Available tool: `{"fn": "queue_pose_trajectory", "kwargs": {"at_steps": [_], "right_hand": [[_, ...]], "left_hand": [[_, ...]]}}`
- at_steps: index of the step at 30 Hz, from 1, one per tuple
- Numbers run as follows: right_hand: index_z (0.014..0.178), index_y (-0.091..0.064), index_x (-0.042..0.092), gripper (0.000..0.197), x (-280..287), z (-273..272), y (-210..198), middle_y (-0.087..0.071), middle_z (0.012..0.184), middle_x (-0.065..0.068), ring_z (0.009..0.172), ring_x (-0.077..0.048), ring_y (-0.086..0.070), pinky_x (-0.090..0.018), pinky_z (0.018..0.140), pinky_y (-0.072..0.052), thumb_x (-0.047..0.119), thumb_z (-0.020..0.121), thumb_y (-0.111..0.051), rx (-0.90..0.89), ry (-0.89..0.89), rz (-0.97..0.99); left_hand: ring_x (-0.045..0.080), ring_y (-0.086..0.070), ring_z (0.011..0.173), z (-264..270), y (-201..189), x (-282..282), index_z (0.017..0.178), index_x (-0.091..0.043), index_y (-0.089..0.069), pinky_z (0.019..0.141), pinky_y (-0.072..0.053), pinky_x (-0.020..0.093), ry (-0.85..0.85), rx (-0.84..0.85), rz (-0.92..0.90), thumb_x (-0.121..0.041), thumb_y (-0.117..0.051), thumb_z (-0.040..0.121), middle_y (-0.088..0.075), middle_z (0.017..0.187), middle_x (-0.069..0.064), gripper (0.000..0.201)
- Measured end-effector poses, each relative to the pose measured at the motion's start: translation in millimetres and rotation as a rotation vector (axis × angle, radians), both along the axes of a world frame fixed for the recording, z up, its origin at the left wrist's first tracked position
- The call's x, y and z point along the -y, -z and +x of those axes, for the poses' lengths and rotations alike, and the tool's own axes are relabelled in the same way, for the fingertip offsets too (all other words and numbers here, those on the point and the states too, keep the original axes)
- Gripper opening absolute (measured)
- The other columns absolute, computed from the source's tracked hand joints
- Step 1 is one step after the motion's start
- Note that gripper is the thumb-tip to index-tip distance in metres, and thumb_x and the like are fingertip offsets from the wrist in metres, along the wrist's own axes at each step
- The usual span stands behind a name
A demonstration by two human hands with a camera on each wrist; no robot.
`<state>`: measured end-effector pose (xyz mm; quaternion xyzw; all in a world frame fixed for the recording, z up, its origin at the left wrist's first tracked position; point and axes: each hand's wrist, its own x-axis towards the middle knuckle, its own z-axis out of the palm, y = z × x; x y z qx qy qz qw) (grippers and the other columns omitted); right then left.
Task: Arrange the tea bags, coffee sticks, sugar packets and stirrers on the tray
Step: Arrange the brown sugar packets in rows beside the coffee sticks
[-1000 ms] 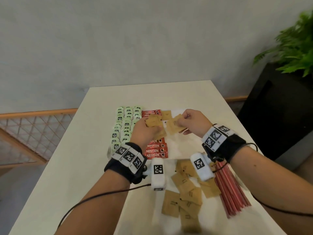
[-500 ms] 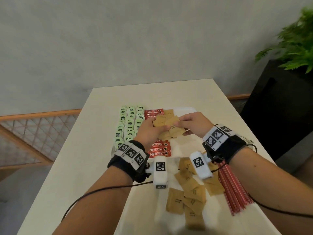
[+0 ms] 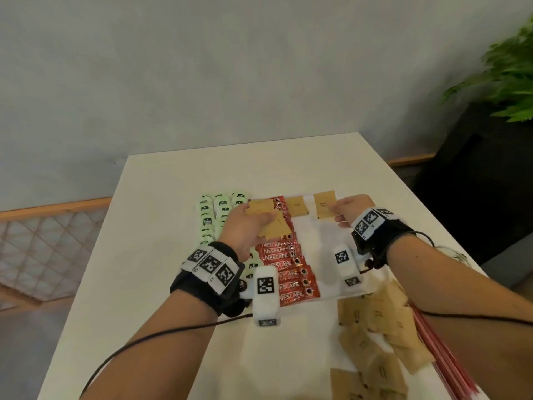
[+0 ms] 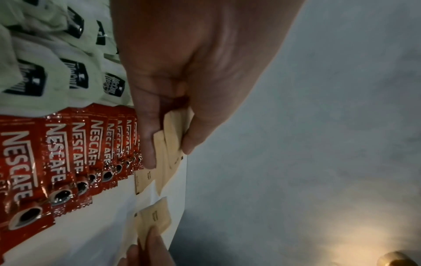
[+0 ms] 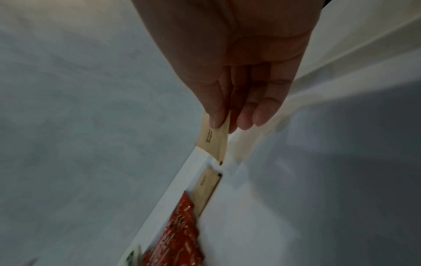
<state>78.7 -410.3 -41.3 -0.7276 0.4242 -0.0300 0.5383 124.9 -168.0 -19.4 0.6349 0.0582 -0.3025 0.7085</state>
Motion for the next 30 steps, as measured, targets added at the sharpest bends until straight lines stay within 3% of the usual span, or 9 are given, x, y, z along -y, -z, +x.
{"fn": "queue_pose_trajectory", "kwargs": {"at_steps": [4, 6, 9, 12, 15, 19, 23, 27, 30], "right_hand": [[0.098, -0.071, 0.004, 0.02, 11.8, 18.2, 18.5, -0.065, 0.073, -0.008, 0.067, -0.024, -0.061, -0.038, 0.076, -0.055, 0.017, 0.083, -0.073, -0.105, -0.063, -0.086], [0.101, -0.071, 0.002, 0.028, 12.5, 26.6, 22.9, -0.067, 0.085, -0.01, 0.079, -0.027, -0.063, -0.036, 0.08, -0.053, 0.021, 0.082, -0.074, -0.147, -0.076, -0.156], [0.102, -0.068, -0.001, 0.033, 9.6, 38.2, 22.2, -0.067, 0.099, -0.015, 0.094, -0.031, -0.064, -0.035, 0.087, -0.052, 0.022, 0.081, -0.077, -0.202, -0.072, -0.21], [0.105, -0.068, -0.003, 0.038, 9.6, 44.4, 21.2, -0.069, 0.105, -0.017, 0.098, -0.032, -0.065, -0.039, 0.09, -0.054, 0.023, 0.079, -0.079, -0.222, -0.066, -0.232], [0.105, -0.069, -0.001, 0.037, 11.3, 48.7, 23.1, -0.069, 0.105, -0.017, 0.096, -0.031, -0.066, -0.04, 0.09, -0.054, 0.024, 0.079, -0.078, -0.233, -0.082, -0.232], [0.104, -0.069, 0.003, 0.038, 9.0, 49.1, 21.1, -0.069, 0.105, -0.014, 0.095, -0.031, -0.065, -0.037, 0.088, -0.054, 0.028, 0.078, -0.079, -0.251, -0.085, -0.224], [0.11, -0.064, 0.007, 0.038, 4.2, 33.4, 17.7, -0.062, 0.102, -0.008, 0.102, -0.031, -0.061, -0.036, 0.088, -0.049, 0.032, 0.083, -0.074, -0.149, -0.085, -0.232], [0.091, -0.066, 0.017, 0.017, -8.8, 0.3, 17.0, -0.067, 0.09, -0.002, 0.076, -0.018, -0.061, -0.028, 0.067, -0.045, 0.033, 0.085, -0.07, 0.066, -0.1, -0.218], [0.091, -0.068, 0.019, 0.013, -33.9, -31.6, 5.6, -0.07, 0.092, -0.001, 0.07, -0.013, -0.06, -0.03, 0.07, -0.05, 0.031, 0.089, -0.064, 0.195, -0.234, -0.074]], "left_hand": [[0.026, -0.075, 0.088, 7.9, 8.9, 1.3, 0.143, -0.007, -0.041, 0.077, -0.061, 0.045, 0.008, -0.029, -0.004, -0.004, -0.072, 0.086, -0.071, 0.111, 0.014, 0.065], [0.027, -0.074, 0.091, 9.4, 11.0, 2.6, 0.136, -0.006, -0.047, 0.085, -0.059, 0.05, 0.005, -0.033, 0.015, -0.004, -0.067, 0.089, -0.072, 0.109, 0.014, 0.051], [0.031, -0.071, 0.098, 10.6, 10.0, 2.8, 0.111, -0.006, -0.057, 0.09, -0.056, 0.054, 0.03, -0.043, 0.005, -0.002, -0.058, 0.092, -0.07, 0.115, 0.018, 0.02], [0.034, -0.068, 0.104, 12.8, 10.5, 3.3, 0.102, -0.009, -0.057, 0.09, -0.056, 0.053, 0.05, -0.045, 0.005, -0.001, -0.054, 0.092, -0.067, 0.118, 0.017, 0.013], [0.034, -0.067, 0.107, 12.4, 10.9, 3.1, 0.105, -0.007, -0.057, 0.091, -0.056, 0.051, 0.065, -0.043, -0.024, 0.002, -0.051, 0.093, -0.066, 0.119, 0.017, 0.016], [0.031, -0.068, 0.105, 6.2, 11.0, 1.3, 0.108, -0.006, -0.057, 0.08, -0.061, 0.041, 0.073, -0.047, -0.054, 0.003, -0.05, 0.094, -0.067, 0.118, 0.017, 0.018], [0.031, -0.07, 0.102, -1.9, 11.1, 0.0, 0.116, -0.007, -0.057, 0.092, -0.056, 0.048, 0.08, -0.031, -0.039, 0.004, -0.055, 0.092, -0.07, 0.114, 0.016, 0.026], [0.03, -0.071, 0.1, -15.4, 9.7, 3.9, 0.117, -0.011, -0.057, 0.092, -0.056, 0.049, 0.089, 0.003, -0.027, 0.005, -0.061, 0.09, -0.07, 0.113, 0.015, 0.031], [0.031, -0.07, 0.101, -30.2, 7.9, 10.9, 0.118, -0.012, -0.056, 0.093, -0.055, 0.051, 0.081, 0.04, -0.02, 0.004, -0.063, 0.089, -0.07, 0.114, 0.014, 0.034]]}}
